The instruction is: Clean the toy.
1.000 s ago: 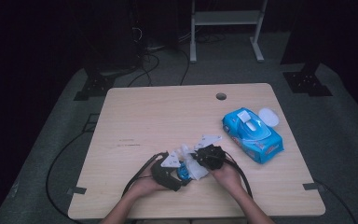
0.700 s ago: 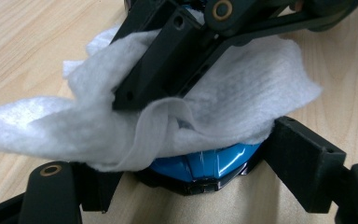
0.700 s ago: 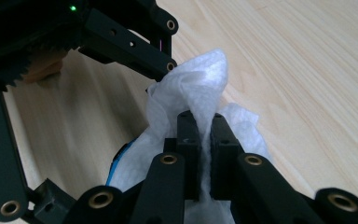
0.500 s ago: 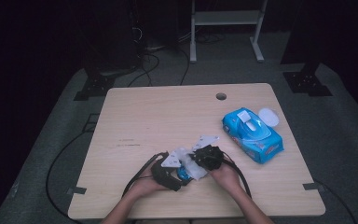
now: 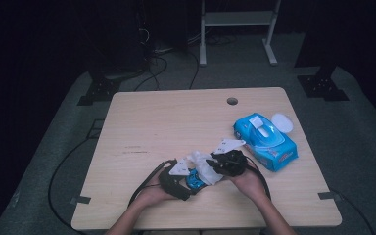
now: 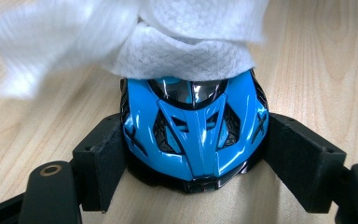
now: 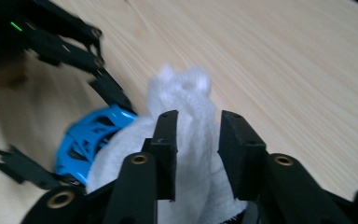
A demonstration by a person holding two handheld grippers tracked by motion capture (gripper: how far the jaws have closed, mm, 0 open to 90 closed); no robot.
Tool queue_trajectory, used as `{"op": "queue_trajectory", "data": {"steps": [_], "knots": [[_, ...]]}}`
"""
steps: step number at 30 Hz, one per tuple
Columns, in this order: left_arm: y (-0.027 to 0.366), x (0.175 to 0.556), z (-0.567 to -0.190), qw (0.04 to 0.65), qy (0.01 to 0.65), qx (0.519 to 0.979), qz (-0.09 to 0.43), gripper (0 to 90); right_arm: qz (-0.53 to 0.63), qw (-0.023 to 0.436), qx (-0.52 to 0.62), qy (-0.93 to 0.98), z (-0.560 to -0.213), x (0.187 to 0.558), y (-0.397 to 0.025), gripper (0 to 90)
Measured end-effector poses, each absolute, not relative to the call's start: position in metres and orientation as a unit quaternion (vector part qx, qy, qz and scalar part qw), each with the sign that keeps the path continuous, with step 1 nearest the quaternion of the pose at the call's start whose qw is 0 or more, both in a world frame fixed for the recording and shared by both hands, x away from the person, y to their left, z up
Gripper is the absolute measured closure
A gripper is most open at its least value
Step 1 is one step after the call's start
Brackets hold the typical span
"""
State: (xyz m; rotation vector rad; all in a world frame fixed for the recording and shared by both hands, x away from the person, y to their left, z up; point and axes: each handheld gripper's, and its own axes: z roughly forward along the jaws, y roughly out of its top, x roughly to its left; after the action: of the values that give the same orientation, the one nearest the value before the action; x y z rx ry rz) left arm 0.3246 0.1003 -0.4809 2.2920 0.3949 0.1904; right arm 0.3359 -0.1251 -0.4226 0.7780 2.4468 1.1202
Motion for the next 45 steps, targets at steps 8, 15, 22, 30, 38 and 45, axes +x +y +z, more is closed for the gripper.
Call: {"op": "queue_trajectory", "data": {"steps": [8, 15, 22, 30, 38, 45], "knots": [[0.100, 0.324, -0.481, 0.393, 0.157, 0.903, 0.074, 23.3, 0.361, 0.170, 0.263, 0.878, -0.445, 0.338, -0.097, 52.3], [0.100, 0.325, -0.481, 0.395, 0.156, 0.902, 0.075, 23.3, 0.403, 0.132, 0.287, 0.859, -0.453, 0.343, -0.104, 79.3], [0.101, 0.325, -0.481, 0.393, 0.153, 0.904, 0.075, 23.4, 0.391, 0.127, 0.276, 0.869, -0.430, 0.340, -0.127, 82.2], [0.101, 0.325, -0.481, 0.391, 0.152, 0.905, 0.074, 23.3, 0.378, 0.063, 0.257, 0.887, -0.406, 0.332, -0.169, 82.1], [0.100, 0.326, -0.481, 0.392, 0.151, 0.904, 0.076, 23.4, 0.327, 0.056, 0.262, 0.906, -0.422, 0.338, -0.151, 81.0], [0.100, 0.326, -0.481, 0.395, 0.153, 0.903, 0.073, 23.3, 0.333, 0.110, 0.262, 0.899, -0.425, 0.336, -0.131, 75.5]]}}
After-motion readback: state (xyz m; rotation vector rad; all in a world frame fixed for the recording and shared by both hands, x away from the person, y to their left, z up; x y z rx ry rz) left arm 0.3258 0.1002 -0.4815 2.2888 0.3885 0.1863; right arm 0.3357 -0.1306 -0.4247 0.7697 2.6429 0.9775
